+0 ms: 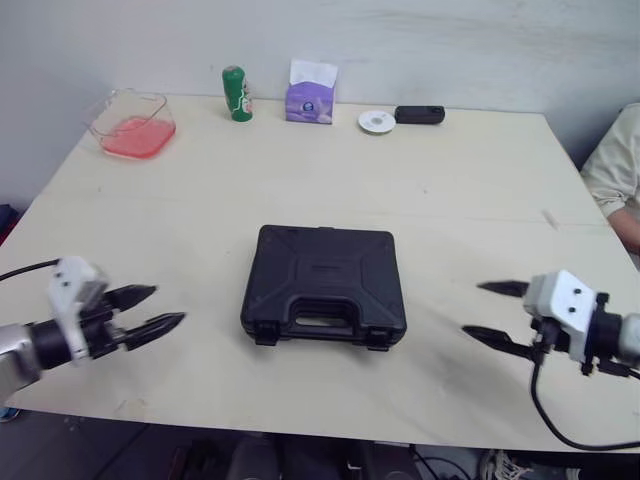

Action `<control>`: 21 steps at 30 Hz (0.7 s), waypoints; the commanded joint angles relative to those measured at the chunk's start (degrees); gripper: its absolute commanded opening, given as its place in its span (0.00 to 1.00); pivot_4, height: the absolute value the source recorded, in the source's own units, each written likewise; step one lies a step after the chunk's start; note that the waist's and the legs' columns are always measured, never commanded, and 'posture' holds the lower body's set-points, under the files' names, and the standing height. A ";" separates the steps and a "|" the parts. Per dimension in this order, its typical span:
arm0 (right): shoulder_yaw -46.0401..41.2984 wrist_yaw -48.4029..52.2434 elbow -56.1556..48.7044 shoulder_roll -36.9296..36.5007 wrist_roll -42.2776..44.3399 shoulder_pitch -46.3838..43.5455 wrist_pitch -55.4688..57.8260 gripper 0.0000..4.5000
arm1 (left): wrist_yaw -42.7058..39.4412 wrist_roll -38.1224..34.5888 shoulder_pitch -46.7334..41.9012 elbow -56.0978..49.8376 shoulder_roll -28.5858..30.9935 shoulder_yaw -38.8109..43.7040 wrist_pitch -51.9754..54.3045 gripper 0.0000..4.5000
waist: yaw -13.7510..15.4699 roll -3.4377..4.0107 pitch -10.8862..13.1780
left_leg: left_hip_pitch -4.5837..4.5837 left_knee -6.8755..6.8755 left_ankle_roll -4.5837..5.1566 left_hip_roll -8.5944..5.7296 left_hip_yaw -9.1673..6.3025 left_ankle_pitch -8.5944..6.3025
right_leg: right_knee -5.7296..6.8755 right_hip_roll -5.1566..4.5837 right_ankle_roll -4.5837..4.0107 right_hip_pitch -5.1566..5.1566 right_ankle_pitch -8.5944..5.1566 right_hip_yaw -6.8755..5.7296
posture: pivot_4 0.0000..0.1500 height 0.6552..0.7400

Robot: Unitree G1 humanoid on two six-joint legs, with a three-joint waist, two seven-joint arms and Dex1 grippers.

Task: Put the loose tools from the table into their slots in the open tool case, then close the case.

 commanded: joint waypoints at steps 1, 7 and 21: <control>0.15 1.07 -4.41 1.07 1.39 0.64 1.49 0.82 | 2.20 0.43 -4.79 0.41 -0.40 -1.69 -2.29 0.98 | 0.14 0.03 0.02 | -0.04 -0.02 -0.03 -0.07 0.00 0.01 | 0.00 -0.13 -0.37 -0.01 -0.20 0.00 | 1.00 0.82; 2.41 0.60 -6.52 3.20 -1.23 1.64 0.74 0.82 | 3.99 0.91 -10.86 0.57 -1.22 -5.98 -3.15 0.92 | -0.26 0.01 0.00 | -0.14 -0.04 0.26 -0.27 0.07 -0.02 | 0.00 -0.43 0.64 0.00 0.39 -0.01 | 1.00 0.82; 19.94 0.38 -5.62 8.66 -9.75 -4.28 -2.56 0.00 | 5.64 27.50 -53.68 47.10 -14.91 -39.37 -30.69 0.01 | 0.16 -0.07 0.01 | -0.34 0.20 0.49 -0.43 0.21 -0.08 | -0.09 -0.32 1.10 -0.09 0.64 -0.02 | 1.00 0.82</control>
